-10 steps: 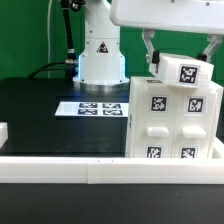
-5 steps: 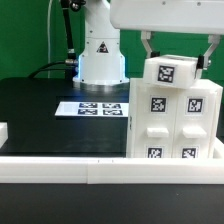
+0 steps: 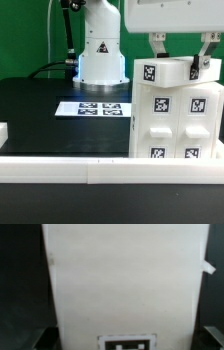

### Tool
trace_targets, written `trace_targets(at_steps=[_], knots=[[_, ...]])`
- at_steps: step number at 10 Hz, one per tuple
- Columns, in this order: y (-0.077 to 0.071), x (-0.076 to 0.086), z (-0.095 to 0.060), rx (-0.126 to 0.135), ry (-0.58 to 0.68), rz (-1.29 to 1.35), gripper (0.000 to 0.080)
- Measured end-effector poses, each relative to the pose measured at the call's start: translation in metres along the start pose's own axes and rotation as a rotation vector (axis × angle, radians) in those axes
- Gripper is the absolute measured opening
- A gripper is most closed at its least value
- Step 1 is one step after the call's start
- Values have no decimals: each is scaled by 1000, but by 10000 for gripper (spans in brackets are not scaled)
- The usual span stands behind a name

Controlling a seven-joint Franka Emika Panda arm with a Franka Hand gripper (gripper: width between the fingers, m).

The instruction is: Assemble cabinet

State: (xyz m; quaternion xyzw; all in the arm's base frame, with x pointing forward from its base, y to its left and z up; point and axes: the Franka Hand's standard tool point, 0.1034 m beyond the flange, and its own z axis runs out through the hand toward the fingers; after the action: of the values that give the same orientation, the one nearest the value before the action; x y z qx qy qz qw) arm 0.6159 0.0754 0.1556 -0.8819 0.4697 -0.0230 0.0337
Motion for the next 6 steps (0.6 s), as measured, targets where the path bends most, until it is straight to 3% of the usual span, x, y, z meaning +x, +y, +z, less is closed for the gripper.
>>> trace_targets(at_steps=[4,5,6], knots=[[-2,-4,1,9,-19,203,557],[-3,-5,1,17,-22,280,557],[-3,-6,1,45,-11,398,557]])
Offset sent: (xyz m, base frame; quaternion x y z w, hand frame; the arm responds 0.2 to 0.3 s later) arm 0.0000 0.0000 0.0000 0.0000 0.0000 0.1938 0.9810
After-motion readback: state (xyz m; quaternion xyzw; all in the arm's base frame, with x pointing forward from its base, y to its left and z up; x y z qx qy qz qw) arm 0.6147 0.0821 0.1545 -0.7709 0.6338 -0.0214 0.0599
